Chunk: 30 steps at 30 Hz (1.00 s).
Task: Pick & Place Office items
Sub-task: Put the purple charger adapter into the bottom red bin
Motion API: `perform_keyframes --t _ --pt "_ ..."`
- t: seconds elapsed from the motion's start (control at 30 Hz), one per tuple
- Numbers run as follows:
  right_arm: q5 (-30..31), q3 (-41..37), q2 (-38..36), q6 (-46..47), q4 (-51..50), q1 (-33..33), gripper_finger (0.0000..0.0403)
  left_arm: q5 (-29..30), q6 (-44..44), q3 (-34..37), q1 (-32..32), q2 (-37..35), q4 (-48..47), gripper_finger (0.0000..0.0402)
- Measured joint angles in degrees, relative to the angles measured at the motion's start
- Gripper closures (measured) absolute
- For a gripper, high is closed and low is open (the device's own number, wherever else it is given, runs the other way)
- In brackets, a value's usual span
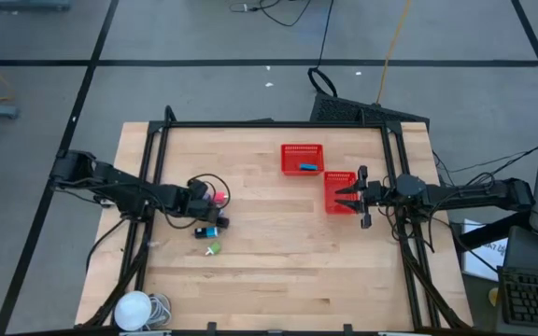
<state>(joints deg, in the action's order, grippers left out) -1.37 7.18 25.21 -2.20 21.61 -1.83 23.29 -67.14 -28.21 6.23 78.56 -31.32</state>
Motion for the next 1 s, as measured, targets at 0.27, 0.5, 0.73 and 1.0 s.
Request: perform_keyframes --t 0.27,0.5,0.73,1.0 --pt "0.00 0.00 0.00 0.00 -0.02 0.00 0.0297 2.44 -2.01 0.15 -0.03 0.13 0.01 0.0157" --pt "0.02 0.00 0.00 0.00 -0.02 0.00 0.0297 3.84 -0.96 0.24 -0.10 0.24 1.12 0.0236" --pt "0.06 0.00 0.00 0.00 -0.18 0.00 0.0297 4.37 3.61 0.23 -0.12 0.22 2.76 0.0265" --pt "4.63 0.00 0.36 -0.26 0.11 -0.02 0.0297 2.38 10.95 -4.37 -0.16 -1.59 2.72 0.0247"
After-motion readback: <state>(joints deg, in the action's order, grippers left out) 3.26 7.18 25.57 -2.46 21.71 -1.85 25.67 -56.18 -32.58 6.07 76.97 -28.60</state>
